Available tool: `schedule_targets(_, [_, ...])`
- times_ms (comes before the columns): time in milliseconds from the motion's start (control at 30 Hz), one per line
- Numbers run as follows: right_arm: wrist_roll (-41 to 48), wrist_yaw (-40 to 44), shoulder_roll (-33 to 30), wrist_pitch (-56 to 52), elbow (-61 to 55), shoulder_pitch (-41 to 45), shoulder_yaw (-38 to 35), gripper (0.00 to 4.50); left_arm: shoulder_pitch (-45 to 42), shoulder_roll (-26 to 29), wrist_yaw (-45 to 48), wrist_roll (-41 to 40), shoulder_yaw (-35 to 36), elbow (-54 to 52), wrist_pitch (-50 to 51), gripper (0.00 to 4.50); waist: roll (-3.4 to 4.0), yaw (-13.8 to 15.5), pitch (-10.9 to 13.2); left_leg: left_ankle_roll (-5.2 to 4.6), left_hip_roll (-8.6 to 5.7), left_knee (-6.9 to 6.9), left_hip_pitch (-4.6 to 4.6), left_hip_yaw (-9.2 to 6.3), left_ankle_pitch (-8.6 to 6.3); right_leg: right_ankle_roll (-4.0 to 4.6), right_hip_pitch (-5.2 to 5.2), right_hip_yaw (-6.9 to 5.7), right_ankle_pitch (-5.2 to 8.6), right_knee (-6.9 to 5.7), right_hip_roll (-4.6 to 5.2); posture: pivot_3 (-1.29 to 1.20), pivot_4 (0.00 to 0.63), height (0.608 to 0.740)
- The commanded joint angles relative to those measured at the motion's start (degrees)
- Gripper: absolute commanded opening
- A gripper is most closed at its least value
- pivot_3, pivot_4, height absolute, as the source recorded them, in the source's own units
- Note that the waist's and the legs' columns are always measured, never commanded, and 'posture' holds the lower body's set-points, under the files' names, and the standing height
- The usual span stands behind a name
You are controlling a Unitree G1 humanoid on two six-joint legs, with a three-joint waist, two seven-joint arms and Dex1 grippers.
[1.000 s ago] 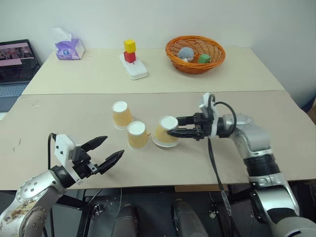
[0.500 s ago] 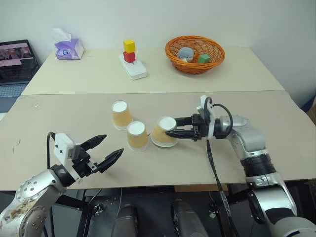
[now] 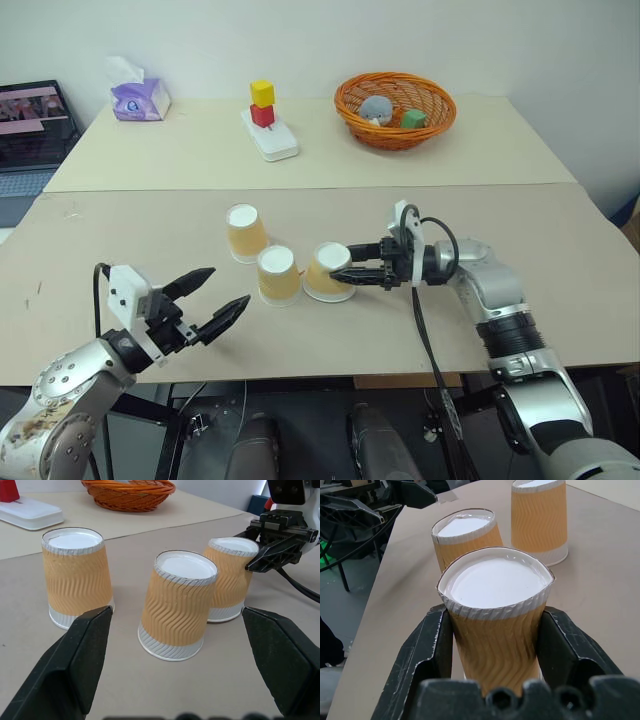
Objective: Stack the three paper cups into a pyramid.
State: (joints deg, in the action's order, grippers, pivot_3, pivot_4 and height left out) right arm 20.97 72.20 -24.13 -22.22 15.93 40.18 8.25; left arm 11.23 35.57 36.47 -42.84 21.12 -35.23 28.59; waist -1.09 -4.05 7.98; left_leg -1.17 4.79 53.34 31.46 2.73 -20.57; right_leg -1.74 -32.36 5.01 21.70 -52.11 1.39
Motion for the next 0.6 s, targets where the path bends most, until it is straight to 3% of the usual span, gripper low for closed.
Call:
schedule_targets(33, [0.2, 0.6, 0.2, 0.8, -1.1, 0.9, -0.1, 2.24, -0.4, -0.3, -0.4, 0.0, 0.5, -1.3, -1.2, 4.39, 0.00, 0.0, 0.0, 0.00, 0.00, 0.00, 0.00, 0.00, 0.00, 0.00, 0.00, 0.00, 0.00, 0.00, 0.00, 0.00, 0.150, 0.658])
schedule_targets(167, [0.7, 1.6, 0.1, -0.8, -1.1, 0.9, 0.5, 2.24, -0.3, -0.4, -0.5, 0.1, 0.6, -1.2, -1.3, 4.39, 0.00, 0.0, 0.0, 0.00, 0.00, 0.00, 0.00, 0.00, 0.00, 0.00, 0.00, 0.00, 0.00, 0.00, 0.00, 0.00, 0.150, 0.658])
schedule_targets(200, [0.7, 1.9, 0.0, -0.9, -1.2, 0.8, 0.8, 3.04, -0.3, -0.5, -0.5, 0.1, 0.7, -1.2, -1.3, 4.39, 0.00, 0.0, 0.0, 0.00, 0.00, 0.00, 0.00, -0.01, 0.00, 0.00, 0.00, 0.00, 0.00, 0.00, 0.00, 0.00, 0.150, 0.658])
schedule_targets(333, [0.0, 2.4, -0.7, -2.2, -1.5, 0.6, 1.9, 4.19, -0.4, -0.7, -0.7, 0.2, 0.7, -1.1, -1.4, 4.39, 0.00, 0.0, 0.0, 0.00, 0.00, 0.00, -0.01, -0.01, 0.00, 0.00, 0.00, 0.00, 0.00, -0.01, 0.00, 0.00, 0.150, 0.658])
schedule_targets(600, [3.5, 5.1, -3.2, -7.2, -4.0, -0.5, 0.7, 4.19, -2.0, -1.2, -0.5, 0.5, -0.3, 0.2, -1.3, 4.39, 0.00, 0.2, 0.0, 0.00, -0.01, 0.00, 0.00, -0.01, 0.00, 0.00, 0.01, -0.01, 0.00, 0.00, 0.00, 0.00, 0.150, 0.658])
